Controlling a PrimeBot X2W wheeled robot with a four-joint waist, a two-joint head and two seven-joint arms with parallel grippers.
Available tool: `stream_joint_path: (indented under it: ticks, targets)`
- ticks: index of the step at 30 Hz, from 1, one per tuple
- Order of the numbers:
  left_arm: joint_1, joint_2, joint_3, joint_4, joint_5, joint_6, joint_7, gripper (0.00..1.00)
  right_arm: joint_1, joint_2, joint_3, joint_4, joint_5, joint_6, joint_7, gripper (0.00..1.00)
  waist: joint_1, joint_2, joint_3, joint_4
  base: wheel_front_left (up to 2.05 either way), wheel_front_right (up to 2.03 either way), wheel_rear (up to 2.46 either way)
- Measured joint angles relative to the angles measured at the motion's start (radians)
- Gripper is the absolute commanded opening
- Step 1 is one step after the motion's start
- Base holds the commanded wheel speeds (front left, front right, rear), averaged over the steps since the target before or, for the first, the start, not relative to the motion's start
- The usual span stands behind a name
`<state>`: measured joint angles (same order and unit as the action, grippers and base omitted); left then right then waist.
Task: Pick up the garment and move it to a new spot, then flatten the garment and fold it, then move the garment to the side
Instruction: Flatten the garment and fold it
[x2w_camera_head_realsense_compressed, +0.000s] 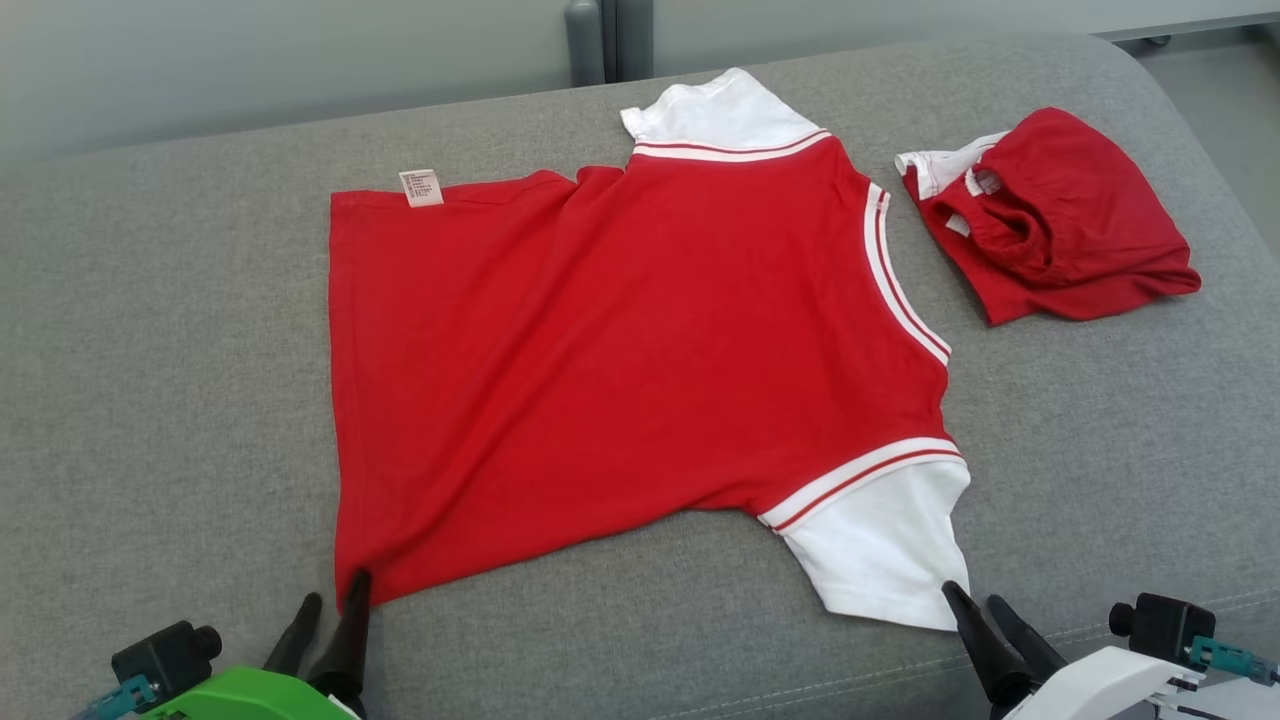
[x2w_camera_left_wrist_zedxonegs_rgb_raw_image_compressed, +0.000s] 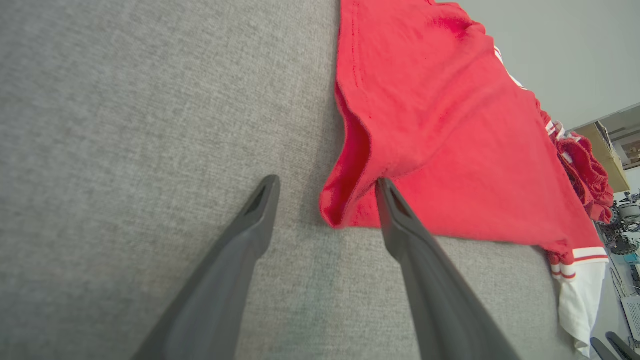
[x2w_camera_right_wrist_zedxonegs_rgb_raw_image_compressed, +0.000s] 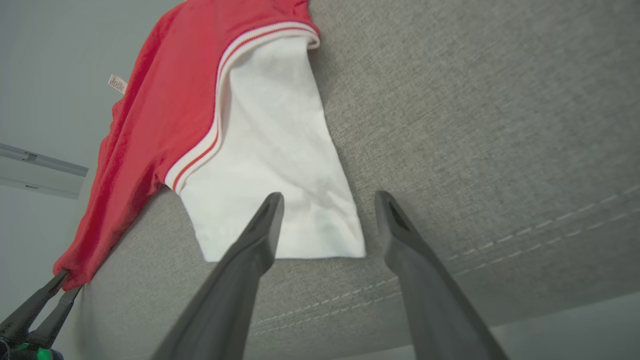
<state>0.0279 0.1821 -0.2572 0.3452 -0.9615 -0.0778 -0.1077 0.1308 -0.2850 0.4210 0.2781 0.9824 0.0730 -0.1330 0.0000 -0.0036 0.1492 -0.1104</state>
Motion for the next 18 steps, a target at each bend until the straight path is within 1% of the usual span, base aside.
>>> stream_joint_path:
  ticks: [4,11,16,18]
  targets:
    - [-0.001,0.012,0.01,-0.029,0.032,0.0,-0.043,1.0,0.0,-0.008,0.0,0.014,-0.024,0.0,-0.018,1.0,0.0,0.0,0.011,-0.005,0.0,0.0,0.0]
    - [-0.032,0.017,0.004,-0.101,0.088,0.0,-0.097,1.0,-0.017,-0.048,-0.004,0.005,-0.086,-0.001,-0.053,1.0,0.0,0.0,0.011,-0.011,0.0,0.0,0.0]
    - [-0.065,0.021,-0.014,-0.145,0.167,0.006,-0.115,1.0,-0.097,-0.091,-0.048,-0.033,-0.148,-0.016,-0.08,1.0,0.0,0.0,0.002,-0.016,0.0,0.0,0.0]
    - [-0.079,0.024,-0.032,-0.165,0.208,0.012,-0.124,1.0,-0.124,-0.104,-0.064,-0.052,-0.177,-0.032,-0.095,1.0,0.0,0.0,-0.005,-0.016,0.0,0.0,0.0]
